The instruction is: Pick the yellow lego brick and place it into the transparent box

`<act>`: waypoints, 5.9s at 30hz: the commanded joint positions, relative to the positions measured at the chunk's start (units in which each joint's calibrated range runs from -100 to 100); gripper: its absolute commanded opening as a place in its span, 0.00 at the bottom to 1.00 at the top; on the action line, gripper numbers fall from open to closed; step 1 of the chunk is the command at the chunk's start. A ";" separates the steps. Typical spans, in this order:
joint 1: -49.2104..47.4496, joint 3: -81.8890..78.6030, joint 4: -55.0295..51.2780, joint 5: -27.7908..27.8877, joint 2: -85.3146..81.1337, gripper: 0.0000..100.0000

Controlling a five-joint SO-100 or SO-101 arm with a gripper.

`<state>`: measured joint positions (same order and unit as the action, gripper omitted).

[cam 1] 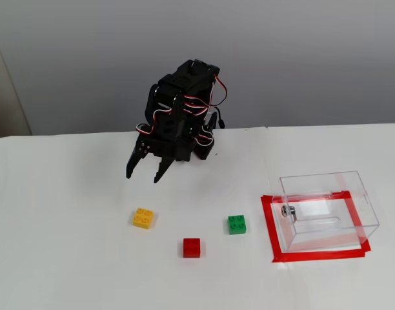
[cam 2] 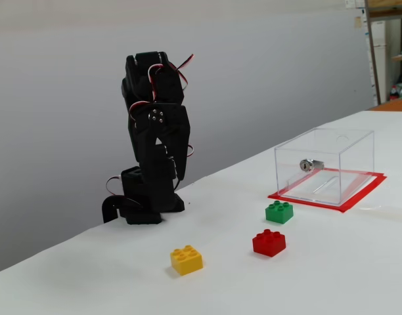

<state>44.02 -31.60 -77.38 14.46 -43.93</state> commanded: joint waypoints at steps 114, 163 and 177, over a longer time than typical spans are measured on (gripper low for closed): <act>-2.80 -19.58 37.17 -2.82 26.66 0.23; -12.34 -19.04 34.65 -2.87 13.68 0.18; -42.06 -17.95 34.99 -2.82 -6.77 0.18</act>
<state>7.48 -51.46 -42.42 11.63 -47.74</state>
